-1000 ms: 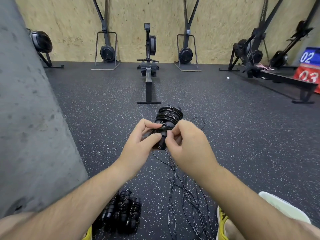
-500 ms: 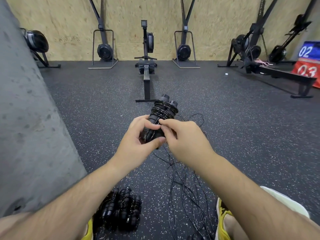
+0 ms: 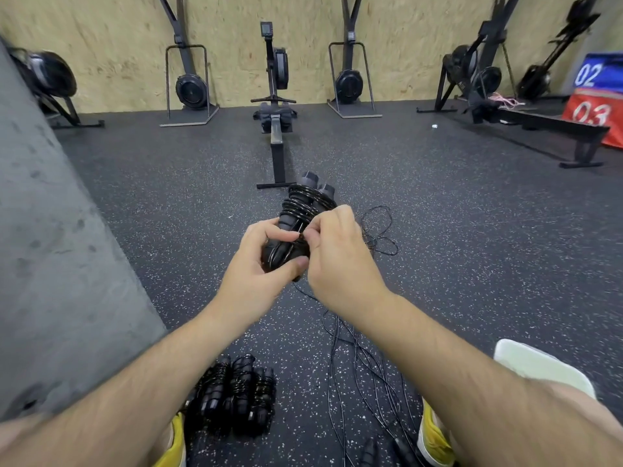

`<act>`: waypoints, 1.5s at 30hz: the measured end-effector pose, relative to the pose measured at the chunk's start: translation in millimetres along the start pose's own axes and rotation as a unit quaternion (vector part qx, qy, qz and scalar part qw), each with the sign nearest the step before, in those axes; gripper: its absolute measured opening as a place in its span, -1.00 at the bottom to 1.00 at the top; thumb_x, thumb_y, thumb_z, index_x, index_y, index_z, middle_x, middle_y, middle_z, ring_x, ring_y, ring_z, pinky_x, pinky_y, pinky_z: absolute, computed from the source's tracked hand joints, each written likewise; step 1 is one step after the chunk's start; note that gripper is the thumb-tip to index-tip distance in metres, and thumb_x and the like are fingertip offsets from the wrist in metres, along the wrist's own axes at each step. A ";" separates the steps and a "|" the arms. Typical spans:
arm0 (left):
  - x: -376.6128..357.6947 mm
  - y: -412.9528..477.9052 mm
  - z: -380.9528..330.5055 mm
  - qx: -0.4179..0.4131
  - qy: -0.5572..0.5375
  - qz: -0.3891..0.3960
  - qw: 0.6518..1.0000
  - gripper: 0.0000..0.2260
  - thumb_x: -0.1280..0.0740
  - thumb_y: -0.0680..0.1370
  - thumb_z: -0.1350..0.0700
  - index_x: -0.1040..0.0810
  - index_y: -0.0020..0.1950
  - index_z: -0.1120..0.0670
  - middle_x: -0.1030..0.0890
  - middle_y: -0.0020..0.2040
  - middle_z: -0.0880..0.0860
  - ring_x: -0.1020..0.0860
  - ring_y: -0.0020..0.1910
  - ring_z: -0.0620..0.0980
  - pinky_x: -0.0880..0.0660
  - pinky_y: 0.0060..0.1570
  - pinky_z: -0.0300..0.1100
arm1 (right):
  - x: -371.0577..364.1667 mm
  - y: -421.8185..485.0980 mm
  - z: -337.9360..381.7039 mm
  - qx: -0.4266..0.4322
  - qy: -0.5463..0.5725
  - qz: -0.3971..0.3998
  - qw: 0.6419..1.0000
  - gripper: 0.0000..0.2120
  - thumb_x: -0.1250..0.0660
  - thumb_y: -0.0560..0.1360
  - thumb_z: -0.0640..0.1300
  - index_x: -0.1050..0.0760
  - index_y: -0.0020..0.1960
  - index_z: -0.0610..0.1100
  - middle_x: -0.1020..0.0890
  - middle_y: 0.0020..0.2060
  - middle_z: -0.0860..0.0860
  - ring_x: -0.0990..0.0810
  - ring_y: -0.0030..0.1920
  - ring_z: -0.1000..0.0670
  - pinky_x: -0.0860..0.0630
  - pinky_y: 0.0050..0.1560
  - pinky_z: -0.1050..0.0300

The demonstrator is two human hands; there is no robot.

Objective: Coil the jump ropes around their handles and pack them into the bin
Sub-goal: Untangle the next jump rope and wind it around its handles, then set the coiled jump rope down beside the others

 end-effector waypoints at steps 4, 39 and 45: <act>2.5 -2.4 2.6 -0.010 0.019 0.013 1.000 -0.69 -0.47 0.39 -0.03 -0.51 0.07 -0.26 -0.38 0.34 -0.06 -0.46 0.37 -0.01 -0.45 0.30 0.27 | -6.2 1.7 -14.4 -0.121 0.134 -0.005 0.983 -0.92 -0.15 0.65 -0.22 -0.36 -0.01 -0.10 -0.34 0.02 0.02 -0.40 -0.12 0.14 -0.24 -0.10 0.27; 92.6 -167.0 380.1 0.501 0.232 -0.029 0.833 -0.55 -0.24 0.67 0.06 -0.31 0.55 0.08 -0.39 0.52 0.06 -0.34 0.50 0.05 -0.23 0.45 -0.15 | -406.2 -187.4 -65.5 -0.421 0.156 0.288 0.846 -0.87 -0.21 0.62 -0.15 -0.53 0.09 -0.09 -0.62 0.04 0.00 -0.58 0.04 -0.05 -0.50 0.11 0.08; 91.1 -170.3 397.5 0.487 0.368 0.053 0.790 -0.51 -0.19 0.67 -0.02 -0.27 0.57 0.11 -0.29 0.57 0.09 -0.27 0.53 0.11 -0.25 0.48 0.00 | -418.9 -191.2 -57.4 -0.362 0.153 0.359 0.846 -0.66 -0.15 0.62 -0.21 -0.47 0.36 -0.15 -0.52 0.31 -0.04 -0.49 0.30 -0.05 -0.37 0.29 0.16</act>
Point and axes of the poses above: each hand's wrist, its own y-axis towards the middle knuckle, its own x-axis out of the back of the hand, z = x × y, the point moved 6 cm from there along y, towards the middle knuckle
